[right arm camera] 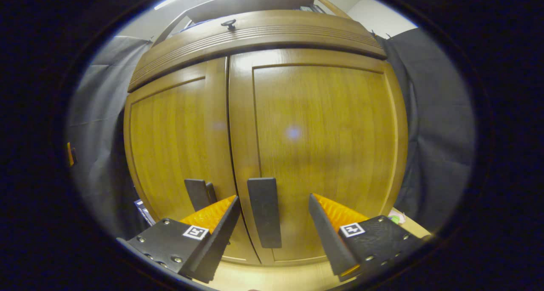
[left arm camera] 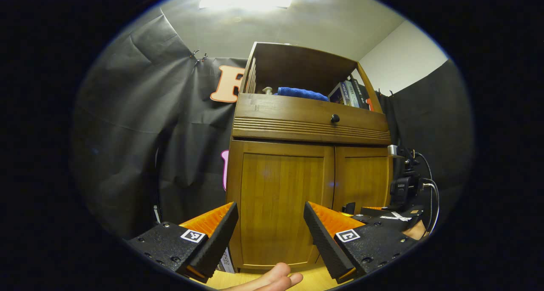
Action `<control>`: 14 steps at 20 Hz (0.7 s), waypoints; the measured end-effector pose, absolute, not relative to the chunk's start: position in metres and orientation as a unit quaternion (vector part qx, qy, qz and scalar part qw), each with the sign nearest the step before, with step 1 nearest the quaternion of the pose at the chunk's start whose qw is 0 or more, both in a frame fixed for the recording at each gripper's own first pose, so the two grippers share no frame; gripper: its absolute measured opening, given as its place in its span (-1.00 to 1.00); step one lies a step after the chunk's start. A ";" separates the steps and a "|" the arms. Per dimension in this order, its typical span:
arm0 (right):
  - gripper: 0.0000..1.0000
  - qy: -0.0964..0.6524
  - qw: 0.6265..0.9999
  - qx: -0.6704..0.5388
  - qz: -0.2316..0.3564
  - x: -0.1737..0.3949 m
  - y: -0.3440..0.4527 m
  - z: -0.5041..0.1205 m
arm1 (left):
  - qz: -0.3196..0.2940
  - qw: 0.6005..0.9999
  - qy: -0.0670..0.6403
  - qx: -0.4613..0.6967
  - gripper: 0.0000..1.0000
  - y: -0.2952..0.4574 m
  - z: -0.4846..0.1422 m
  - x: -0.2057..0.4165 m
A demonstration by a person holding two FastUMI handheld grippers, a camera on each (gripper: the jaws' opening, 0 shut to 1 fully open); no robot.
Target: Open the right door of the double-door shoe cabinet with the right hand, and open the left door with the left hand.
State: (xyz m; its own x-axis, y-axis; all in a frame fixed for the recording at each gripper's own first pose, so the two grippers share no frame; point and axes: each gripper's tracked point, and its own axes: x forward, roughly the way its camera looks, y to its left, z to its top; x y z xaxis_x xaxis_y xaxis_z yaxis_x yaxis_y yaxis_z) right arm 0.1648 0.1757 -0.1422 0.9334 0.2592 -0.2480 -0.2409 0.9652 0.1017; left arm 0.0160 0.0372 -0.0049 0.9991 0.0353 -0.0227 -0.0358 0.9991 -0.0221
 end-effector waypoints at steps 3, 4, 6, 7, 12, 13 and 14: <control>0.37 0.128 0.982 0.024 0.136 0.173 0.185 -0.149 | 0.016 1.000 0.011 -0.009 0.91 0.037 -0.006 0.019; 0.14 0.134 0.981 0.017 0.142 0.173 0.188 -0.156 | 0.010 1.000 0.012 -0.011 0.86 0.035 -0.006 0.022; -0.33 0.139 0.980 0.026 0.143 0.174 0.189 -0.156 | 0.004 1.000 0.019 -0.010 0.86 0.032 -0.012 0.024; -0.35 0.138 0.979 0.025 0.146 0.173 0.188 -0.157 | 0.003 1.000 0.022 -0.009 0.92 0.032 -0.015 0.025; -0.52 0.133 0.976 0.021 0.168 0.159 0.183 -0.155 | 0.008 1.000 0.029 -0.003 0.86 0.035 -0.019 0.030; -0.60 0.134 0.975 0.022 0.176 0.153 0.181 -0.154 | 0.011 1.000 0.027 -0.004 0.92 0.036 -0.019 0.031; -0.53 0.134 0.974 0.022 0.184 0.148 0.178 -0.153 | 0.012 1.000 0.023 -0.006 0.92 0.036 -0.017 0.032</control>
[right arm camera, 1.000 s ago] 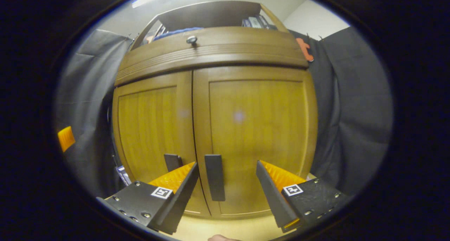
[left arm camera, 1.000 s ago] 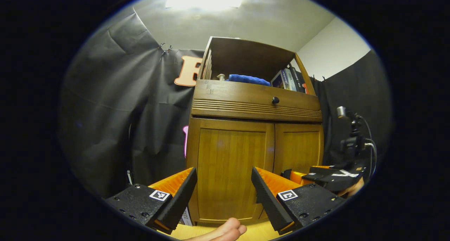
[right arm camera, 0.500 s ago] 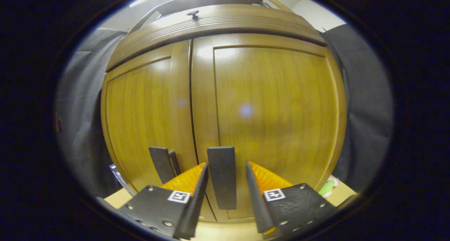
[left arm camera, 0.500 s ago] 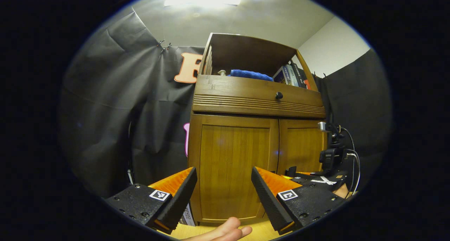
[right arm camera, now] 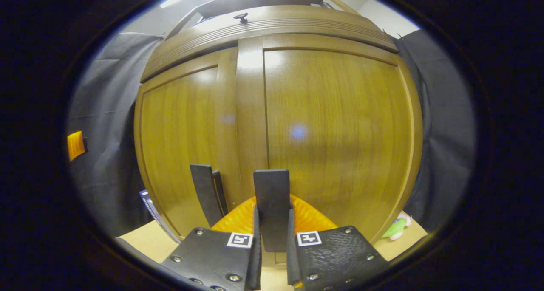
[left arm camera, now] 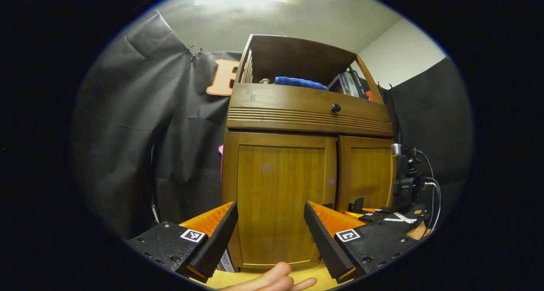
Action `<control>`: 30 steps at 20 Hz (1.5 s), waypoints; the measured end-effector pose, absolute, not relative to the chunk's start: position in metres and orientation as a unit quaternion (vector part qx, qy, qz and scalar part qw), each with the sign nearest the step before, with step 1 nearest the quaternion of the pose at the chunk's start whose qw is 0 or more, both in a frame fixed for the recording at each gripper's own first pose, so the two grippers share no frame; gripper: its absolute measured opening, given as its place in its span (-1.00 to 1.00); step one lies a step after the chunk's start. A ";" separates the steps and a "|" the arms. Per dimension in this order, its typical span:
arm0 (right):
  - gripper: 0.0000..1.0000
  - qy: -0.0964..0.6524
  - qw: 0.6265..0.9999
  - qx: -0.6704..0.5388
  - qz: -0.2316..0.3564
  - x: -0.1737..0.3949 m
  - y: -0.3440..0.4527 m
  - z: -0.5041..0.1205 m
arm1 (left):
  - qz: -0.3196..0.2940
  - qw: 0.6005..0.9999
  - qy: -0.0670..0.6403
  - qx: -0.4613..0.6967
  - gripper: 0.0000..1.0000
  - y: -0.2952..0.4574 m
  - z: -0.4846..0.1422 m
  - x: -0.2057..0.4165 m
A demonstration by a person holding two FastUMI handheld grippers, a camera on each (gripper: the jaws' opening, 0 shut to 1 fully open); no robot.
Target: Open the right door of the double-door shoe cabinet with the right hand, and open the left door with the left hand.
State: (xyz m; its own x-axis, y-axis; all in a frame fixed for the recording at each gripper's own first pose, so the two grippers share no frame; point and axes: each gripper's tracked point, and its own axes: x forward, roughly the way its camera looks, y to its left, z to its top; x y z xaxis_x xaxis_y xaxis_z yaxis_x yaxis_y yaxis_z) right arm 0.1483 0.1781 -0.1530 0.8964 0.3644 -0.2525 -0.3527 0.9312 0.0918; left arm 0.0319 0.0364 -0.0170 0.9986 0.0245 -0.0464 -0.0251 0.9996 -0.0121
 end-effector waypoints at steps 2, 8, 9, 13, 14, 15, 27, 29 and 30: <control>-0.53 0.138 0.970 0.019 0.201 0.135 0.172 -0.150 | 0.016 1.000 0.023 -0.009 0.86 0.036 -0.018 0.034; -0.53 0.153 0.960 0.026 0.232 0.094 0.141 -0.141 | 0.005 0.999 0.032 -0.002 0.86 0.027 -0.024 0.035; -0.53 0.155 0.958 0.030 0.238 0.087 0.135 -0.139 | 0.006 1.000 0.031 -0.001 0.86 0.026 -0.023 0.036; -0.53 0.156 0.956 0.046 0.245 0.066 0.109 -0.134 | -0.001 1.000 0.030 0.000 0.86 0.019 -0.024 0.034; -0.53 0.154 0.957 0.043 0.242 0.062 0.103 -0.132 | -0.004 1.000 0.029 0.003 0.86 0.017 -0.024 0.034; -0.53 0.153 0.958 0.041 0.239 0.059 0.097 -0.131 | -0.005 1.000 0.028 0.005 0.86 0.015 -0.023 0.033; -0.47 0.141 0.975 0.007 0.173 0.037 0.052 -0.124 | -0.028 0.998 0.039 0.029 0.86 -0.015 -0.034 0.033; -0.47 0.139 0.977 0.004 0.163 0.034 0.044 -0.124 | -0.030 0.998 0.041 0.033 0.86 -0.018 -0.036 0.035; -0.47 0.138 0.978 0.003 0.157 0.033 0.040 -0.124 | -0.030 0.998 0.042 0.034 0.86 -0.019 -0.037 0.035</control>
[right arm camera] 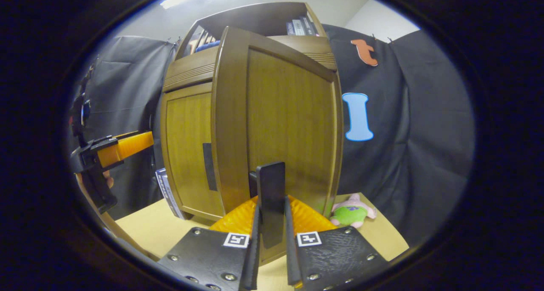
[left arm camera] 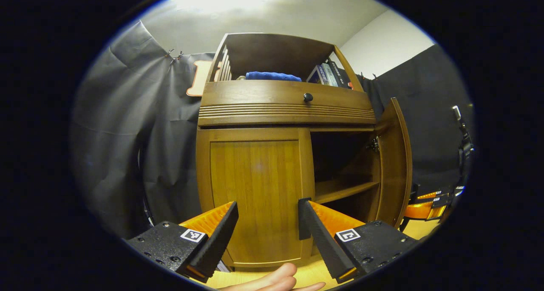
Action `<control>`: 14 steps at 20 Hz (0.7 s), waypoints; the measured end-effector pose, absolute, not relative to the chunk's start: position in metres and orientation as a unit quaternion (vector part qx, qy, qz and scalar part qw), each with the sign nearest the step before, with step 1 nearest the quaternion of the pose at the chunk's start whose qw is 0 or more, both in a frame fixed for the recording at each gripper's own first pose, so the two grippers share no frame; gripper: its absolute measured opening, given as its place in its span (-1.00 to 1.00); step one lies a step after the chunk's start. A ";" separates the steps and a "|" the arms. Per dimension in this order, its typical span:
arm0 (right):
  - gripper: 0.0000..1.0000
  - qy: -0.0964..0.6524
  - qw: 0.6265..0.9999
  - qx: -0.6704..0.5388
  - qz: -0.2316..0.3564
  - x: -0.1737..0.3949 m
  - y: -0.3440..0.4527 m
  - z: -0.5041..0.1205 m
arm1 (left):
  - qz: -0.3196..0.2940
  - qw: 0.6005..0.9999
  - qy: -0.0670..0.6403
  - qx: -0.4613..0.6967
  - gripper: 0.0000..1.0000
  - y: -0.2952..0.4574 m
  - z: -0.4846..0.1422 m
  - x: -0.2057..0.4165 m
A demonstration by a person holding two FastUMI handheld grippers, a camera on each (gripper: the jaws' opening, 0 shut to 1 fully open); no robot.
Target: Open the right door of the double-door shoe cabinet with the right hand, and open the left door with the left hand.
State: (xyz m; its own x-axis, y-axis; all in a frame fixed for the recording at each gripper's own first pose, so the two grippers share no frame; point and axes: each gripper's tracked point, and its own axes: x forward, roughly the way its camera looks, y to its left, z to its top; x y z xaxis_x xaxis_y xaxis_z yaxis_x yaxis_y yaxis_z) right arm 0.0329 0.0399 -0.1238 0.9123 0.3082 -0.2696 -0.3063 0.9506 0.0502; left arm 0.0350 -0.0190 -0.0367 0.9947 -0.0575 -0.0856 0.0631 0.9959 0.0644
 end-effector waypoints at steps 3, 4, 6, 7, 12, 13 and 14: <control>-0.47 0.135 0.980 -0.004 0.146 0.030 0.032 -0.122 | -0.030 0.998 0.036 0.038 0.86 -0.022 -0.035 0.035; -0.47 0.134 0.981 -0.008 0.142 0.029 0.029 -0.122 | -0.029 0.998 0.036 0.039 0.86 -0.023 -0.036 0.036; -0.47 0.130 0.983 -0.018 0.131 0.026 0.021 -0.121 | -0.027 0.998 0.039 0.036 0.86 -0.025 -0.038 0.038; -0.47 0.127 0.984 -0.023 0.125 0.025 0.016 -0.120 | -0.028 0.998 0.042 0.036 0.87 -0.026 -0.041 0.038; -0.47 0.117 0.989 -0.025 0.085 0.019 -0.019 -0.117 | -0.025 0.997 0.051 0.048 0.86 -0.032 -0.050 0.042; -0.47 0.117 0.990 -0.019 0.078 0.018 -0.027 -0.116 | -0.025 0.997 0.054 0.049 0.86 -0.034 -0.052 0.044; -0.47 0.115 0.990 -0.015 0.074 0.017 -0.033 -0.115 | -0.025 0.997 0.056 0.053 0.86 -0.036 -0.054 0.044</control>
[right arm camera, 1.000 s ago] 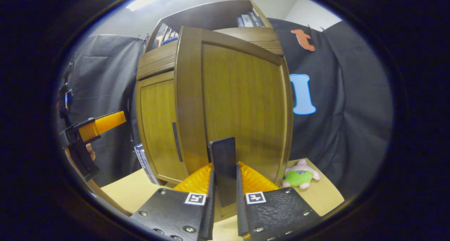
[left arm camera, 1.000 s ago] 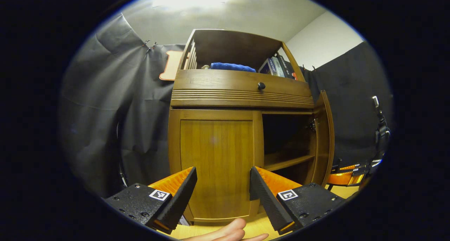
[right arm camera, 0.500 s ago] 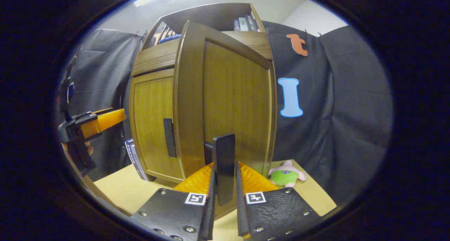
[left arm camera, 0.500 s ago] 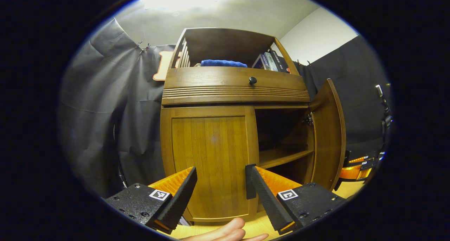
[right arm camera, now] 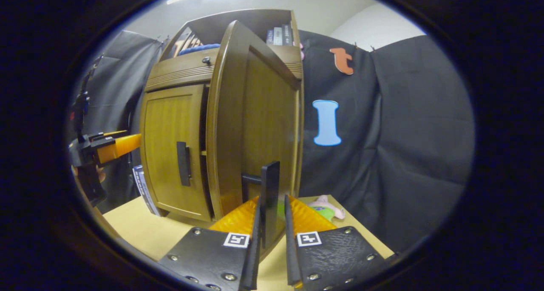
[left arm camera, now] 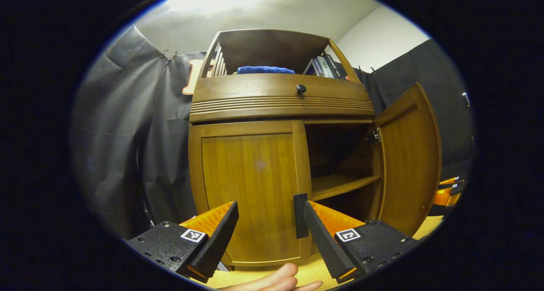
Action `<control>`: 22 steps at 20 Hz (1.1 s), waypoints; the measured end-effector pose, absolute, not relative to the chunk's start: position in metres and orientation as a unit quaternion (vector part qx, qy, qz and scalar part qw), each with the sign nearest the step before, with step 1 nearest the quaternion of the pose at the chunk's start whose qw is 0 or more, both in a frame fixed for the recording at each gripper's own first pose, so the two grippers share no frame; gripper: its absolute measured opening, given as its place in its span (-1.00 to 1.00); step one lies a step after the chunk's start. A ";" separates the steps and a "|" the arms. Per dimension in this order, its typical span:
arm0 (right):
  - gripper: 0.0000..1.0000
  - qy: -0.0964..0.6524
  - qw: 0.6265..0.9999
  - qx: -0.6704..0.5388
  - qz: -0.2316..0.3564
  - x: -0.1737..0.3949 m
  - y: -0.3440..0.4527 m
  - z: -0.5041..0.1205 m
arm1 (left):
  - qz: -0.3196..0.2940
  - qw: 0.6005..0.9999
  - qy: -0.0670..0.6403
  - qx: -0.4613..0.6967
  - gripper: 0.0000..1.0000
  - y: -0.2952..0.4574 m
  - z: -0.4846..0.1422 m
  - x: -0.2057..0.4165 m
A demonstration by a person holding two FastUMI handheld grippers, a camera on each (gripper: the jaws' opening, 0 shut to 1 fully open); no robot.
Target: Open the right door of the double-door shoe cabinet with the right hand, and open the left door with the left hand.
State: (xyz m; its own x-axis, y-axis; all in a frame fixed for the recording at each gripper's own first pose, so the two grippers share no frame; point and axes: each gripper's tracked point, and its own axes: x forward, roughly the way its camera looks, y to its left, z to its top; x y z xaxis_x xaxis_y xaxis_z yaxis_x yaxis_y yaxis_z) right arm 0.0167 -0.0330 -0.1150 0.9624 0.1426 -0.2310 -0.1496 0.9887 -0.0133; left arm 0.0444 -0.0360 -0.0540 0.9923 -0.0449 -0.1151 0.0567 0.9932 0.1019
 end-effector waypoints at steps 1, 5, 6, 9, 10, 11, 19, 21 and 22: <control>-0.47 0.115 0.991 -0.016 0.065 0.016 -0.041 -0.113 | -0.025 0.996 0.058 0.056 0.86 -0.037 -0.056 0.045; -0.96 0.105 0.994 -0.017 0.007 0.021 -0.095 -0.112 | -0.024 0.995 0.065 0.065 0.97 -0.043 -0.063 0.048; -1.00 0.104 0.994 -0.003 0.016 0.021 -0.100 -0.113 | -0.023 0.995 0.066 0.065 0.97 -0.045 -0.065 0.050; -1.00 0.101 0.994 0.011 0.049 0.028 -0.116 -0.112 | -0.019 0.996 0.067 0.060 0.97 -0.048 -0.068 0.054; -1.00 0.099 0.993 0.016 0.060 0.030 -0.123 -0.114 | -0.020 0.996 0.068 0.056 0.97 -0.050 -0.069 0.055; -0.98 0.096 0.993 0.018 0.071 0.032 -0.128 -0.114 | -0.023 0.996 0.069 0.053 0.97 -0.053 -0.071 0.058; -0.96 0.083 0.990 0.034 0.108 0.041 -0.147 -0.116 | -0.028 0.993 0.094 0.061 0.97 -0.067 -0.093 0.069; -0.96 0.078 0.992 0.027 0.090 0.027 -0.152 -0.116 | -0.032 0.994 0.089 0.051 0.99 -0.073 -0.095 0.073; -0.86 0.078 0.993 0.031 0.082 0.028 -0.157 -0.122 | -0.035 0.994 0.090 0.045 0.97 -0.076 -0.097 0.075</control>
